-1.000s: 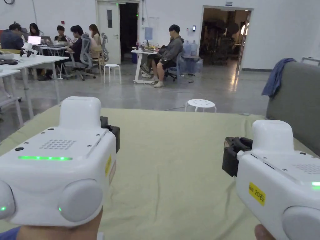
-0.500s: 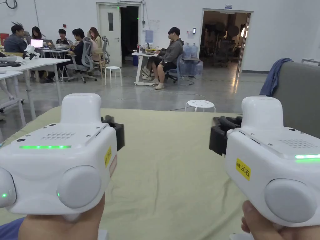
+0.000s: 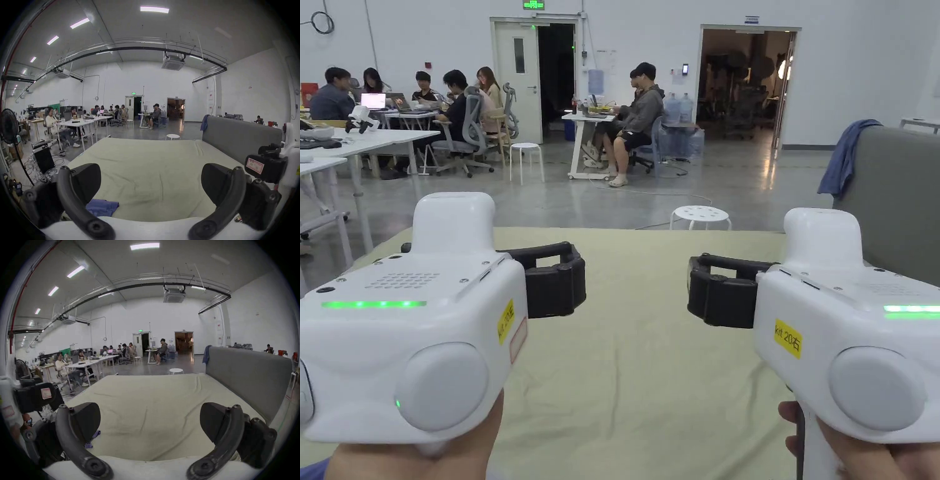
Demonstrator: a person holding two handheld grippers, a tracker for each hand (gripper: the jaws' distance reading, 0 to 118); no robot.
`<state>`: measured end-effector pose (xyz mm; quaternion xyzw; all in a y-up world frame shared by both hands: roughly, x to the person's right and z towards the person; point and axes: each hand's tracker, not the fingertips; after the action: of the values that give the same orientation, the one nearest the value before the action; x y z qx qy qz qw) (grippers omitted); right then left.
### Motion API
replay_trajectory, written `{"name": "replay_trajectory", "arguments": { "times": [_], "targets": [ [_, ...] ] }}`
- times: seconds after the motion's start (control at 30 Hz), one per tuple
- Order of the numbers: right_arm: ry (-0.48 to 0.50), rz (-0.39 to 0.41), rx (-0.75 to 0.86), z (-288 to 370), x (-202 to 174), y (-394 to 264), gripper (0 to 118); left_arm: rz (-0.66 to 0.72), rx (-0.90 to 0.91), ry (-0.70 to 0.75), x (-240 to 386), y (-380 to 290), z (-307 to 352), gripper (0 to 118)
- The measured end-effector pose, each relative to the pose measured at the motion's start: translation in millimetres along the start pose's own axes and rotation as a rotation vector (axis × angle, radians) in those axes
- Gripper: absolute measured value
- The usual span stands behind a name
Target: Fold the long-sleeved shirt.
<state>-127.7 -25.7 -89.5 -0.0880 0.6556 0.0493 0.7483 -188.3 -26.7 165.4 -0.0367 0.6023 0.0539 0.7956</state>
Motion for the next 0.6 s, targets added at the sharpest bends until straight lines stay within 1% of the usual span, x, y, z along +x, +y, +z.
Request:
{"name": "replay_trajectory", "arguments": {
  "times": [0.03, 0.1, 0.13, 0.17, 0.3, 0.5, 0.53, 0.6],
  "targets": [
    [-0.008, 0.006, -0.007, -1, -3, 2, 118, -0.006, -0.006, 0.002, 12, 8, 24, 118],
    [-0.044, 0.029, -0.016, -4, -12, 4, 118, -0.017, -0.013, 0.004, 17, 9, 31, 118],
    [-0.057, 0.041, -0.011, 1, -11, 1, 118, -0.018, -0.016, 0.002, 19, 9, 36, 118],
    [-0.066, 0.050, -0.009, 0, -14, 1, 118, -0.017, -0.018, -0.003, 11, 8, 21, 118],
    [-0.104, 0.057, -0.018, -3, -21, -2, 118, -0.012, -0.019, -0.020, 7, 7, 17, 118],
    [-0.067, 0.018, -0.043, -7, -21, -2, 118, -0.017, -0.021, -0.016, 3, 3, 5, 118],
    [-0.062, 0.015, -0.039, -2, -16, -4, 118, -0.014, -0.023, -0.017, 2, 3, 2, 118],
    [-0.066, 0.020, -0.037, -4, -18, -3, 118, -0.011, -0.023, -0.018, 5, 3, 14, 118]
  ]
}}
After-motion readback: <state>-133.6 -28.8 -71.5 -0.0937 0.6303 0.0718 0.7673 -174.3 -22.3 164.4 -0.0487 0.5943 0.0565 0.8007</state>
